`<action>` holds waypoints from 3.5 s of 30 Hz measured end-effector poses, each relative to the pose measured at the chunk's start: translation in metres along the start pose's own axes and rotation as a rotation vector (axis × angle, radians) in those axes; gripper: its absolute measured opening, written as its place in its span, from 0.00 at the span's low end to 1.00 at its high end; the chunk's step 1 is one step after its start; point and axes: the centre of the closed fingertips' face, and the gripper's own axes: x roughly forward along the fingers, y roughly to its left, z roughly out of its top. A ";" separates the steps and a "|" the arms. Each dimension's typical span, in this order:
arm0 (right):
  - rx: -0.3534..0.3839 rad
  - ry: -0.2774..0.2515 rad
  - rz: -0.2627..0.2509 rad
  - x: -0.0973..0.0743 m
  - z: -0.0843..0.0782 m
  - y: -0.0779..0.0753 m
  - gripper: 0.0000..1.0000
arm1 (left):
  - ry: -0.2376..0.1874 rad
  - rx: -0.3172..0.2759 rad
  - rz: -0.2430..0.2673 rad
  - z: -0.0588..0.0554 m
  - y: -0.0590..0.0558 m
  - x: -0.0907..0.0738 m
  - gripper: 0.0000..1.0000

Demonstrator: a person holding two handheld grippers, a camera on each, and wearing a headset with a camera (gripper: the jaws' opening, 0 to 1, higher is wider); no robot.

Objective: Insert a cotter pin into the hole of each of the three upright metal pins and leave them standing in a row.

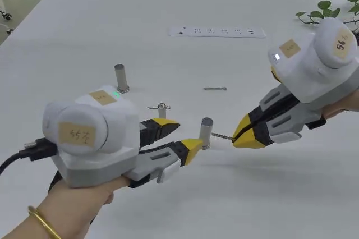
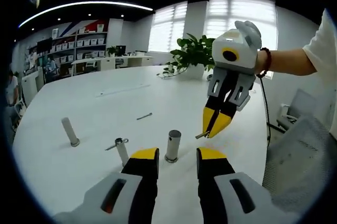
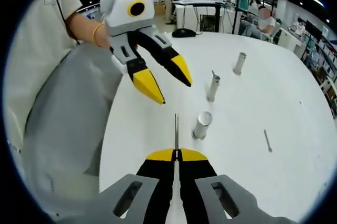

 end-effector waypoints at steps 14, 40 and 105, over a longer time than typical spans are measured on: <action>-0.005 0.039 -0.026 0.001 -0.011 -0.017 0.03 | 0.049 0.018 0.019 -0.012 0.007 0.025 0.25; -0.042 0.087 -0.028 0.008 -0.016 -0.035 0.03 | 0.055 0.024 0.016 -0.018 0.005 0.054 0.16; -0.016 0.049 -0.068 0.012 0.008 -0.034 0.11 | 0.027 -0.032 0.054 -0.024 0.006 0.059 0.12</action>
